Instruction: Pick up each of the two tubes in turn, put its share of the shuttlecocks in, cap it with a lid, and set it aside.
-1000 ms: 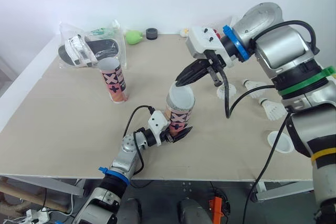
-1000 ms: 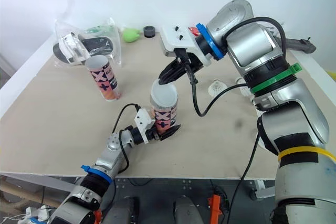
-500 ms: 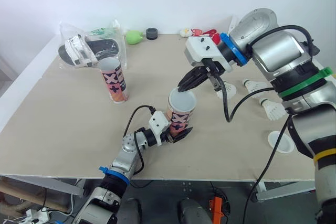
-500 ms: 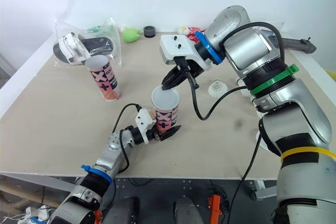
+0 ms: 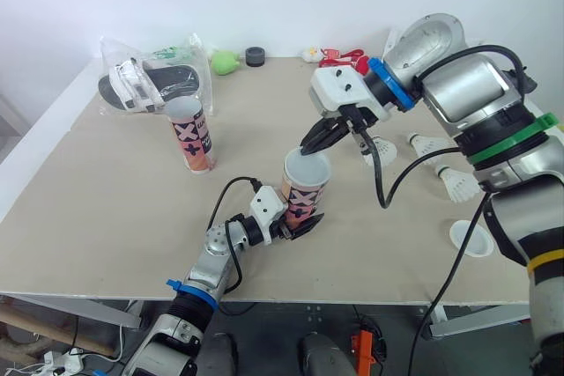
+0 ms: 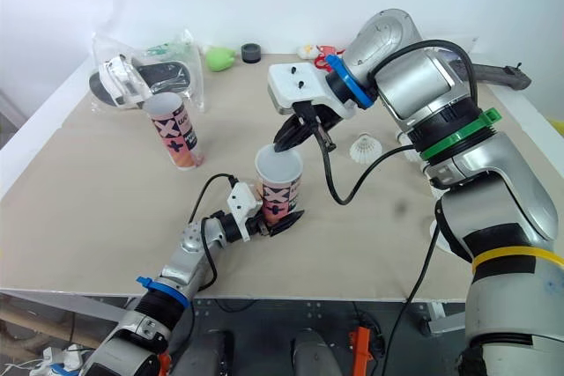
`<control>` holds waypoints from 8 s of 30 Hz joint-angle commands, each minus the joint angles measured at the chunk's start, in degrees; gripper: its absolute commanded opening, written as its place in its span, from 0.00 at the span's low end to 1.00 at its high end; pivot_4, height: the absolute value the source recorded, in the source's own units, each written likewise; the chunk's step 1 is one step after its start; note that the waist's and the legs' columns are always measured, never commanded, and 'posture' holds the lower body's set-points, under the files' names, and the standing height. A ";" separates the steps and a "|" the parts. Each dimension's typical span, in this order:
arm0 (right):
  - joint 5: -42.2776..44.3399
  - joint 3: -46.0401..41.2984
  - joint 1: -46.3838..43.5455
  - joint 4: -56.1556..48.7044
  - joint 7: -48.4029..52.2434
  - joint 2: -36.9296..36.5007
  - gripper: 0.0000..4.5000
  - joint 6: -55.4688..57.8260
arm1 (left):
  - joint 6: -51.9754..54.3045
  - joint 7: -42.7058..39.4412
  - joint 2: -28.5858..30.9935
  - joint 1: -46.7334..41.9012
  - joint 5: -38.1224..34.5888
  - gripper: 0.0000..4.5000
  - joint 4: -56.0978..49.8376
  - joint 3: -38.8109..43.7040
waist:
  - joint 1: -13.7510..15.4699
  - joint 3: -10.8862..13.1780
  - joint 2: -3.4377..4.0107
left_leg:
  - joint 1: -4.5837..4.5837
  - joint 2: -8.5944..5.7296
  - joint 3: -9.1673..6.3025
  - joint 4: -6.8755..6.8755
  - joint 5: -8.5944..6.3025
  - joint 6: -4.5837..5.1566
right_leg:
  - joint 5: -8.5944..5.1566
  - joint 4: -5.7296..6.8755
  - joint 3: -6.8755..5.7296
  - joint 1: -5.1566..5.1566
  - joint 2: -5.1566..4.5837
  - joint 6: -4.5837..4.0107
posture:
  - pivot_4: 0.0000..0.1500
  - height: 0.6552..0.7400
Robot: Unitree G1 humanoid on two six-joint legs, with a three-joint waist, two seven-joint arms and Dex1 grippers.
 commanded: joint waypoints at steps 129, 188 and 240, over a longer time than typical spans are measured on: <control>0.66 -29.01 64.75 -26.76 -52.26 26.85 1.00 0.68 | 27.54 -12.63 27.39 12.78 -21.01 1.00 -37.46 13.35 | -1.29 0.20 -0.94 | -0.86 0.37 -0.17 -0.19 -0.09 -0.07 | 0.09 -0.04 -0.09 -0.89 0.41 -0.03 | 1.00 1.00; 8.10 -79.24 61.08 3.35 -73.30 5.14 0.66 -4.97 | 29.60 -6.35 1.27 -18.60 -12.18 1.00 -22.20 -3.05 | -0.64 0.22 -0.47 | -0.73 0.12 0.05 0.04 0.00 0.14 | 0.34 0.00 0.35 -0.71 0.35 0.29 | 1.00 1.00; 41.32 -73.51 88.49 -53.27 -63.43 -1.47 0.99 21.81 | 31.38 -1.66 6.22 -9.24 -13.41 1.00 -28.71 2.06 | -1.94 0.24 -0.45 | -0.38 0.13 -0.13 -0.02 0.02 0.20 | 0.31 -0.02 0.49 -0.50 0.56 -0.08 | 1.00 1.00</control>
